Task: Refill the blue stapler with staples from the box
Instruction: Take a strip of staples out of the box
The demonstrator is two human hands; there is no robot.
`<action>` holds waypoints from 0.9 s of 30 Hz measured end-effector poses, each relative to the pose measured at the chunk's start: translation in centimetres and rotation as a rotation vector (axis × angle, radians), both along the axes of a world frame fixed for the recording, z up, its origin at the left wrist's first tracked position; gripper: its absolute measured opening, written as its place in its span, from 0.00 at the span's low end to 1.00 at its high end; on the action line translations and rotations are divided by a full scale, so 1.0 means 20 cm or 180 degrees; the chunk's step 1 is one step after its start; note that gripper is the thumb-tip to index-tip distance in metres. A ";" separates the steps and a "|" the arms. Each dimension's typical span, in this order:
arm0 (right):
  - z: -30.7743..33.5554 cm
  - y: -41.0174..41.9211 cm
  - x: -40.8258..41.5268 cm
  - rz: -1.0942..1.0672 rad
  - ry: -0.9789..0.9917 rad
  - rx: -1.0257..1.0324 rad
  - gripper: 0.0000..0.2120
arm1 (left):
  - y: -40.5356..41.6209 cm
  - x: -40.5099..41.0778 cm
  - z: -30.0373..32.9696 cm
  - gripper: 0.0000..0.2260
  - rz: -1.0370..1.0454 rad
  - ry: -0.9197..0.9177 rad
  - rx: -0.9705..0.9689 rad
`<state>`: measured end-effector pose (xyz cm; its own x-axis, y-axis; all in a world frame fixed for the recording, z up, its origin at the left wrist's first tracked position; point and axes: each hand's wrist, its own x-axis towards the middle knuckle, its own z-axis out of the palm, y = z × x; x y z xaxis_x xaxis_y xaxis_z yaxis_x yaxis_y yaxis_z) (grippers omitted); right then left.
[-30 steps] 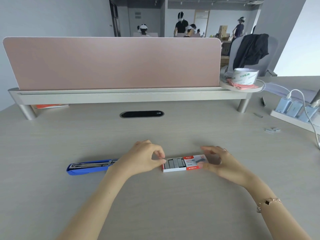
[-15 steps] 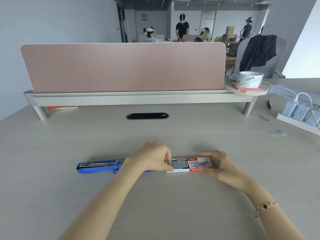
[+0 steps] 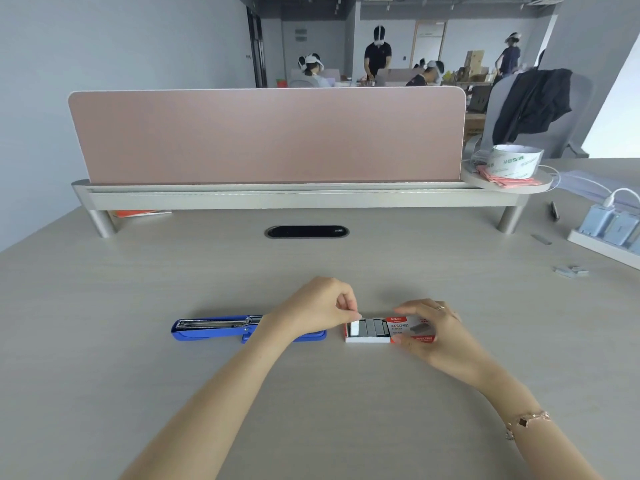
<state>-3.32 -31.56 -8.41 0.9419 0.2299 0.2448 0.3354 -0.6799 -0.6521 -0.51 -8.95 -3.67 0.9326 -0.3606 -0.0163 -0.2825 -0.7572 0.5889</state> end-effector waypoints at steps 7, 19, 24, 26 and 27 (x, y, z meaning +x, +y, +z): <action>0.01 0.20 -0.03 -0.0364 -0.0413 0.0263 0.10 | 0.01 -0.02 -0.02 0.04 0.0781 -0.0010 -0.0858; 0.03 0.41 0.02 -0.0583 -0.0831 -0.0002 0.04 | 0.08 -0.07 -0.05 0.07 0.1030 0.0096 -0.1511; 0.08 0.47 0.05 -0.0342 -0.0858 -0.0084 0.06 | 0.21 -0.11 -0.02 0.09 0.0598 -0.0140 -0.1181; 0.10 0.51 0.06 -0.0201 -0.0840 -0.0162 0.06 | 0.27 -0.11 -0.02 0.07 0.0486 -0.0287 -0.0839; 0.10 0.53 0.07 -0.0108 -0.0810 -0.0226 0.06 | 0.31 -0.11 -0.01 0.05 0.0453 -0.0393 -0.0615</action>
<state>-1.89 -20.88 -6.32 0.8596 0.2243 0.4592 0.4588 -0.7345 -0.5000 -2.80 -2.80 -3.92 0.9647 -0.2110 0.1572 -0.2600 -0.6714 0.6940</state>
